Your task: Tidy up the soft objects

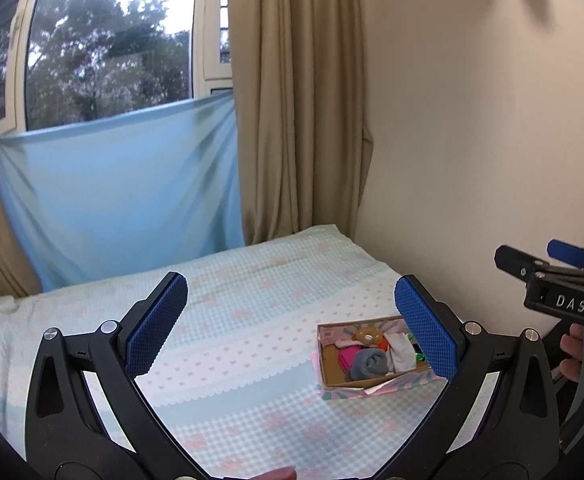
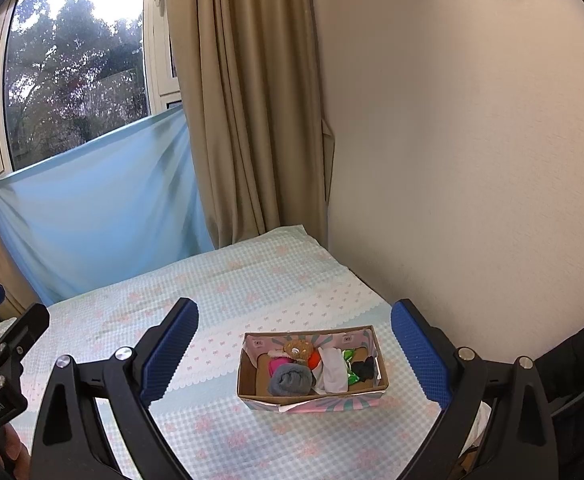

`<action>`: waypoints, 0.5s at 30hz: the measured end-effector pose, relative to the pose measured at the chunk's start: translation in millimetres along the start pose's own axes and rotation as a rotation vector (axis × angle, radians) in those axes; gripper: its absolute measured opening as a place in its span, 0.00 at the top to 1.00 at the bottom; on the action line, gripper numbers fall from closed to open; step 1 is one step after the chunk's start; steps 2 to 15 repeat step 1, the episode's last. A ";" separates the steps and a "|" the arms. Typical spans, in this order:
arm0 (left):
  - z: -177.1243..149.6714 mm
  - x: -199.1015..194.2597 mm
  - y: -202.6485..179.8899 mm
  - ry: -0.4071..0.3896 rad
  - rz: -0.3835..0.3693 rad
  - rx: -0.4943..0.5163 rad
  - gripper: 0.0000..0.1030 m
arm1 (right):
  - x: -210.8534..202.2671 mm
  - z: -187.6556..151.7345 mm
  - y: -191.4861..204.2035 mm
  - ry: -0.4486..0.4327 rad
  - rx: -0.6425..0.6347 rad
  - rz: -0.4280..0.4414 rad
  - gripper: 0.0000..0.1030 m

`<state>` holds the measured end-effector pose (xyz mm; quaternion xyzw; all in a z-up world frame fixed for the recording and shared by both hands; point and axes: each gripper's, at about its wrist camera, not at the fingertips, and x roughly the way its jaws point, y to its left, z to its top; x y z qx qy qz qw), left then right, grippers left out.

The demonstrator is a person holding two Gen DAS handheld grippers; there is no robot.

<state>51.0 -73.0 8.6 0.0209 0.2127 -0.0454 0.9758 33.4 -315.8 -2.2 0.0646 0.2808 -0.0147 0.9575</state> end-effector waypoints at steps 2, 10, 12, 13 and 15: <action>-0.5 4.0 2.0 0.010 0.005 -0.007 0.00 | 3.9 -0.3 0.4 0.011 -0.003 0.001 0.07; -0.5 4.0 2.0 0.010 0.005 -0.007 0.00 | 3.9 -0.3 0.4 0.011 -0.003 0.001 0.07; -0.5 4.0 2.0 0.010 0.005 -0.007 0.00 | 3.9 -0.3 0.4 0.011 -0.003 0.001 0.07; -0.5 4.0 2.0 0.010 0.005 -0.007 0.00 | 3.9 -0.3 0.4 0.011 -0.003 0.001 0.07; -0.5 4.0 2.0 0.010 0.005 -0.007 0.00 | 3.9 -0.3 0.4 0.011 -0.003 0.001 0.07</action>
